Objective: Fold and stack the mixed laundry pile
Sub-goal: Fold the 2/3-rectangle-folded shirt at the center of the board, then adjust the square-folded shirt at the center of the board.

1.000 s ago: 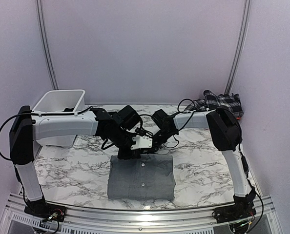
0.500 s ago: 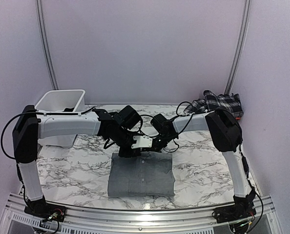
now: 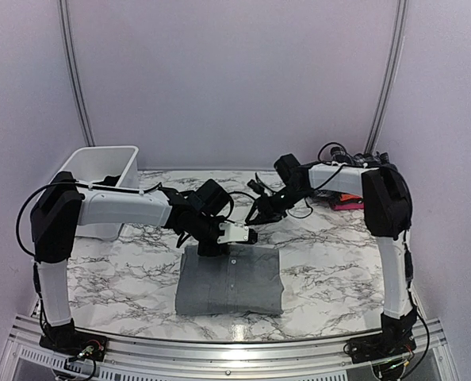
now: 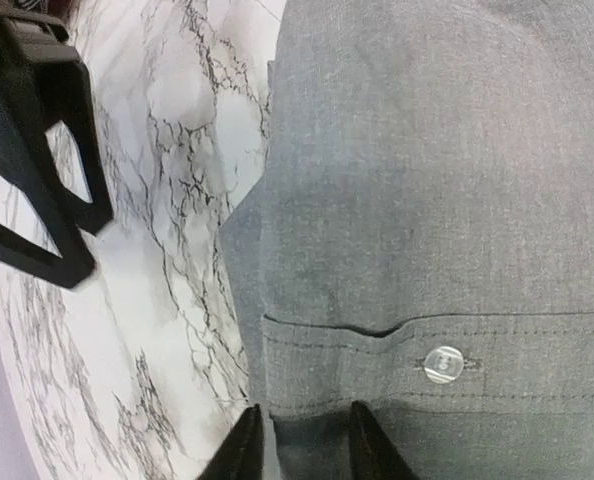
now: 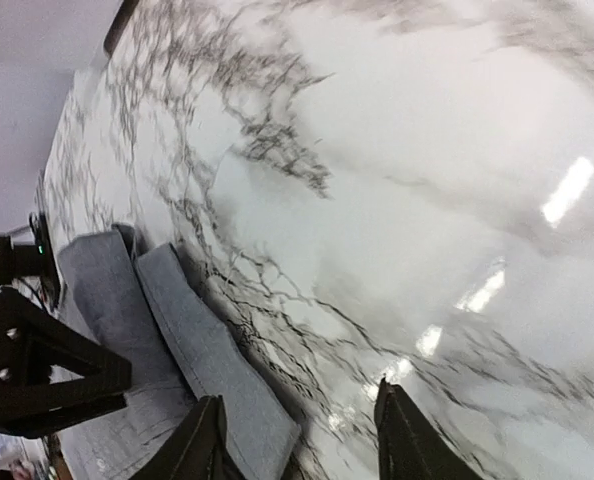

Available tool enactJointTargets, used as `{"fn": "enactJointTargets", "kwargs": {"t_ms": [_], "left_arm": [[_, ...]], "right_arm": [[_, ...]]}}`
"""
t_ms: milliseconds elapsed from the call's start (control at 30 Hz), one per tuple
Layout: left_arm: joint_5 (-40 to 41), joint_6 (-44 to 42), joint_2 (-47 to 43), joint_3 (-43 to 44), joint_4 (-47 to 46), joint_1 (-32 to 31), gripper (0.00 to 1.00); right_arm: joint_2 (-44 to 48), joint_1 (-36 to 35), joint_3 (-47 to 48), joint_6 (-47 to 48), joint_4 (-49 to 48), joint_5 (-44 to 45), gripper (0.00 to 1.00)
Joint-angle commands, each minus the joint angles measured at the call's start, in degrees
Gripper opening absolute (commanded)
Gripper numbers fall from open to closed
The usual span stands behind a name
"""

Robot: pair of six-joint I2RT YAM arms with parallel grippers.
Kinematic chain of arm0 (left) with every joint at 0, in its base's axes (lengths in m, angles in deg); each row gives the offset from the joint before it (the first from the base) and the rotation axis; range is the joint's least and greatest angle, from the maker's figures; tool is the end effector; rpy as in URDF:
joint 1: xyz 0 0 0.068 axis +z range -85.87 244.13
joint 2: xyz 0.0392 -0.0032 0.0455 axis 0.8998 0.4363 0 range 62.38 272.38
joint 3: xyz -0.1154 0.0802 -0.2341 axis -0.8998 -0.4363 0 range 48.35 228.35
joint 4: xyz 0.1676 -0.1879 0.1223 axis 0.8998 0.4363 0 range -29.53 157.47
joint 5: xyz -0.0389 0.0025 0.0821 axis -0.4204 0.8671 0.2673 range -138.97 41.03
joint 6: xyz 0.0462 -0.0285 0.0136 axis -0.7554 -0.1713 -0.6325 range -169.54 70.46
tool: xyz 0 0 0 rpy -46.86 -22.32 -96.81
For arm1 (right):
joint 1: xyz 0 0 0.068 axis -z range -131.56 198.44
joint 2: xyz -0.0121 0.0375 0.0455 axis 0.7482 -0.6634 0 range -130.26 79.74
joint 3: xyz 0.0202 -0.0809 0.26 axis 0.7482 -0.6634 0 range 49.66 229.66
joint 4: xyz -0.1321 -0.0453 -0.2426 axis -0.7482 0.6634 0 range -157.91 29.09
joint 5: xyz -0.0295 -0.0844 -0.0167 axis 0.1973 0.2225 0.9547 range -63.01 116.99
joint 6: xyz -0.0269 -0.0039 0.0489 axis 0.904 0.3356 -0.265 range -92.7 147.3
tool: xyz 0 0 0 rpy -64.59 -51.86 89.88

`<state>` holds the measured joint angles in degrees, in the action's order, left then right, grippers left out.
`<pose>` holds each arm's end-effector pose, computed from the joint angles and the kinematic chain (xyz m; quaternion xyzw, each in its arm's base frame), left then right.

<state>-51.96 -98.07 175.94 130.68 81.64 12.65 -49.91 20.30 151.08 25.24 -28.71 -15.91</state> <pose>0.2796 -0.3546 0.1805 0.7304 0.6018 -0.0330 0.3214 0.4192 0.2540 0.1504 -0.2756 0.8731 0.3937 0.0825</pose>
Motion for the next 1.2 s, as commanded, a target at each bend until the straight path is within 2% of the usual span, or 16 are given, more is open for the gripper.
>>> {"fn": "enactJointTargets", "kwargs": {"t_ms": [0, 100, 167, 267, 300, 333, 400, 467, 500, 567, 633, 767, 867, 967, 1167], "left_arm": [[2.5, 5.3, -1.2, 2.4, -4.3, 1.6, 0.46], [2.0, 12.1, -6.5, 2.3, -4.9, 3.7, 0.73], [2.7, 19.2, -10.4, 1.6, -5.2, 5.3, 0.97], [3.5, 34.0, -15.1, -0.3, -5.2, 8.1, 0.99], [5.9, 40.5, -15.9, -0.8, -4.7, 8.5, 0.99], [5.9, 45.2, -16.2, -0.1, -1.2, 8.6, 0.99], [-2.6, 49.8, -16.1, 0.5, 4.9, 9.7, 0.99], [-15.0, 54.3, -16.8, -3.3, 5.4, 12.2, 0.99], [-19.9, 56.6, -17.7, -6.8, 3.3, 13.6, 0.99], [-24.5, 62.3, -20.5, -15.1, -3.8, 15.2, 0.99], [-23.9, 66.0, -22.7, -20.7, -9.1, 15.7, 0.99], [-22.4, 69.2, -21.1, -24.1, -10.8, 16.2, 0.99], [-21.9, 69.9, -19.3, -26.1, -13.0, 16.3, 0.90], [-23.9, 71.0, -17.5, -27.2, -15.2, 16.7, 0.72], [-25.1, 71.7, -15.2, -27.7, -16.9, 17.0, 0.45]], "right_arm": [[9.8, 4.0, -4.6, -1.6, -1.0, 0.5, 0.52], [16.2, 5.5, -11.7, -2.1, -4.5, -0.7, 0.60], [20.3, 6.0, -16.4, -2.7, -6.9, -1.3, 0.62], [25.8, 6.1, -23.7, -2.2, -10.5, -2.5, 0.65], [27.2, 6.1, -25.9, -2.0, -11.5, -3.0, 0.65], [28.2, 6.1, -27.7, -1.9, -12.5, -3.7, 0.66], [29.6, 6.0, -31.3, -1.7, -14.3, -5.0, 0.67], [30.2, 6.0, -34.2, -1.3, -16.1, -5.5, 0.67], [30.3, 6.0, -36.0, -1.1, -17.1, -5.7, 0.67], [30.1, 6.0, -37.8, -0.6, -18.2, -6.3, 0.67], [29.1, 5.9, -39.1, -0.4, -18.9, -7.0, 0.66], [26.7, 4.1, -39.0, 0.5, -18.5, -7.3, 0.60], [24.6, 2.8, -38.9, 0.8, -18.8, -7.0, 0.55], [22.7, 2.0, -37.9, 1.2, -18.0, -7.0, 0.49], [21.5, 0.6, -36.5, 2.0, -15.9, -6.0, 0.38]]}}
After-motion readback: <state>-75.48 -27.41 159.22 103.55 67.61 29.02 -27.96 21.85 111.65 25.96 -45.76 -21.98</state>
